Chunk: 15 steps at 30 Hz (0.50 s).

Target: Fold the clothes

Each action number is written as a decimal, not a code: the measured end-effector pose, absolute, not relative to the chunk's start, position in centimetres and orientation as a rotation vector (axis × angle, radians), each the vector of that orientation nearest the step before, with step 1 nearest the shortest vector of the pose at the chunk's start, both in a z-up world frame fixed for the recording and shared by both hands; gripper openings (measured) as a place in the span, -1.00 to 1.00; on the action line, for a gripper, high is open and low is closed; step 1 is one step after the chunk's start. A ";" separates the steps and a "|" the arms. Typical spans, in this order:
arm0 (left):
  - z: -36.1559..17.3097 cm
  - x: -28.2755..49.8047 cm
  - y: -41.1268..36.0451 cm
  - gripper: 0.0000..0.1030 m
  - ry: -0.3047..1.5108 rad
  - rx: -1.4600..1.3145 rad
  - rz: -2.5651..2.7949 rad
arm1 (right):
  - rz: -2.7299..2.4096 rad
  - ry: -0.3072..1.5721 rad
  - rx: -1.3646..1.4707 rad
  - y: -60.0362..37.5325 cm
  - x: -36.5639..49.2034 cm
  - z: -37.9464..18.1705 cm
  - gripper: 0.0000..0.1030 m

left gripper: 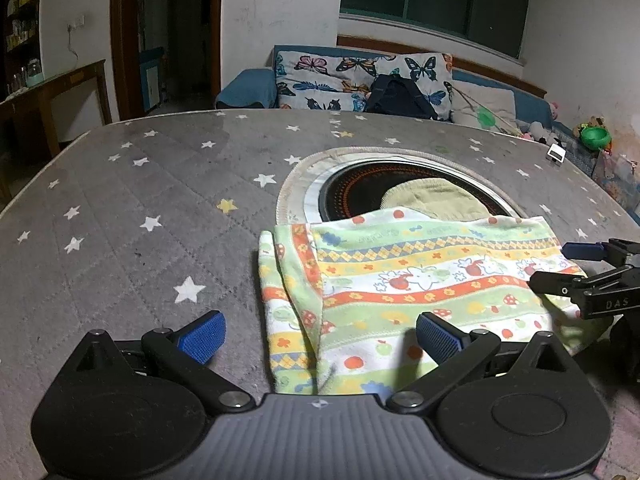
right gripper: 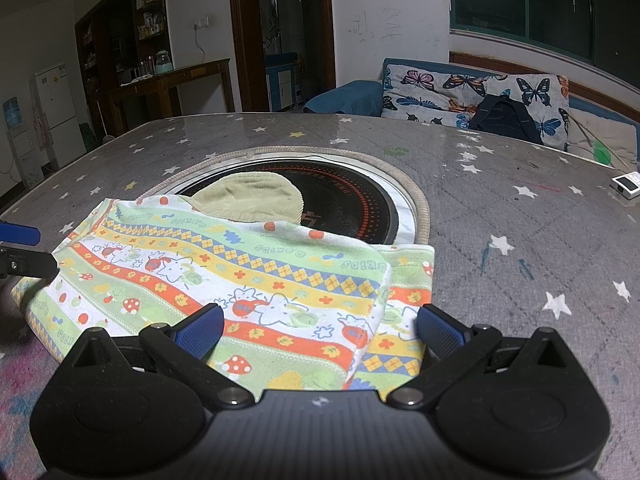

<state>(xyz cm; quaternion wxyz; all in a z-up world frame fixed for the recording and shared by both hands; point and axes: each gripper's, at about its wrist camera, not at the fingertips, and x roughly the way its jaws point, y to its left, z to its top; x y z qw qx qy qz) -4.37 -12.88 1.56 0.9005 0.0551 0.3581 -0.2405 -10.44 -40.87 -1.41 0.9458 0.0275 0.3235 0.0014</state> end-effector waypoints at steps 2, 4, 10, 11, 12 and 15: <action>1.5 -4.4 -12.9 1.00 0.743 0.108 -0.502 | 0.003 0.659 0.056 -40.9 -10.4 -1.4 1.00; 1.5 -4.5 -13.0 1.00 0.741 0.100 -0.498 | 0.003 0.659 0.056 -40.9 -10.4 -1.4 1.00; 1.6 -4.4 -12.9 1.00 0.741 0.084 -0.487 | 0.003 0.659 0.056 -40.9 -10.4 -1.4 1.00; 1.6 -4.4 -12.9 1.00 0.744 0.081 -0.487 | 0.003 0.659 0.056 -40.9 -10.4 -1.4 1.00; 1.6 -4.4 -12.8 1.00 0.744 0.080 -0.487 | 0.003 0.659 0.056 -40.9 -10.4 -1.4 1.00; 1.6 -4.4 -12.8 1.00 0.743 0.079 -0.488 | 0.003 0.659 0.056 -40.9 -10.4 -1.4 1.00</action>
